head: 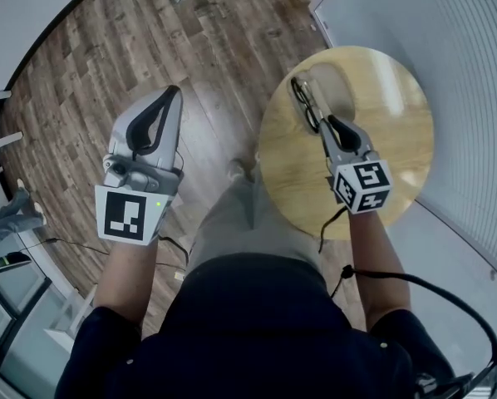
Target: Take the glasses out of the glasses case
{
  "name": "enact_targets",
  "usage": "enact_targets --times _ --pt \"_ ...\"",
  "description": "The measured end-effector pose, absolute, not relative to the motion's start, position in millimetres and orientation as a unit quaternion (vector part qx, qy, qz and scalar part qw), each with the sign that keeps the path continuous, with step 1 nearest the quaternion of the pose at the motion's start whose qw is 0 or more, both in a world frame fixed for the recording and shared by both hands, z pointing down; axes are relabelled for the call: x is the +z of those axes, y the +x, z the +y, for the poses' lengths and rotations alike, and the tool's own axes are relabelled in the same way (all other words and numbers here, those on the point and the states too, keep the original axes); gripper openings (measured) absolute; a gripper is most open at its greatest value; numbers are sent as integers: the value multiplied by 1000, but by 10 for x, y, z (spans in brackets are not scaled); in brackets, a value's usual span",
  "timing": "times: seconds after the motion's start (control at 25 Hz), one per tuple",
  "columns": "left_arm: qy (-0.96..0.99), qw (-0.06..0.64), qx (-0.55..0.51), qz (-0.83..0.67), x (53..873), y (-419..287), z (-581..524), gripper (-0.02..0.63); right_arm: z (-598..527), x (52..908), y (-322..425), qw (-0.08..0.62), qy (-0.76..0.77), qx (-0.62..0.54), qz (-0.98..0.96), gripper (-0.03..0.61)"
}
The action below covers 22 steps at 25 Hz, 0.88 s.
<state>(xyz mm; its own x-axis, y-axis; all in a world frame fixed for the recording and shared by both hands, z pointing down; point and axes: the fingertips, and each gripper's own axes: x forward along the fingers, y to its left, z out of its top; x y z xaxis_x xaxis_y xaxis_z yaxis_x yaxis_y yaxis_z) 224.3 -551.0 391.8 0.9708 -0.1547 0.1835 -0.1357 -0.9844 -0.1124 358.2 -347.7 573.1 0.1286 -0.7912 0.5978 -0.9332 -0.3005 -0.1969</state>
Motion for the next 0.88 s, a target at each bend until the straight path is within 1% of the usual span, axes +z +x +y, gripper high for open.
enact_targets --times 0.28,0.44,0.64,0.88 --pt "-990 39 -110 74 4189 2467 -5493 3 -3570 6173 3586 138 706 343 -604 87" --pt "-988 32 -129 82 4349 2423 -5527 3 -3571 6388 3636 156 694 357 -606 91" --pt "-986 24 -142 81 4554 2406 -5497 5 -3589 6547 3641 161 681 366 -614 110" --pt "-986 12 -146 75 4696 2453 -5424 4 -3599 6700 3597 187 666 378 -616 109"
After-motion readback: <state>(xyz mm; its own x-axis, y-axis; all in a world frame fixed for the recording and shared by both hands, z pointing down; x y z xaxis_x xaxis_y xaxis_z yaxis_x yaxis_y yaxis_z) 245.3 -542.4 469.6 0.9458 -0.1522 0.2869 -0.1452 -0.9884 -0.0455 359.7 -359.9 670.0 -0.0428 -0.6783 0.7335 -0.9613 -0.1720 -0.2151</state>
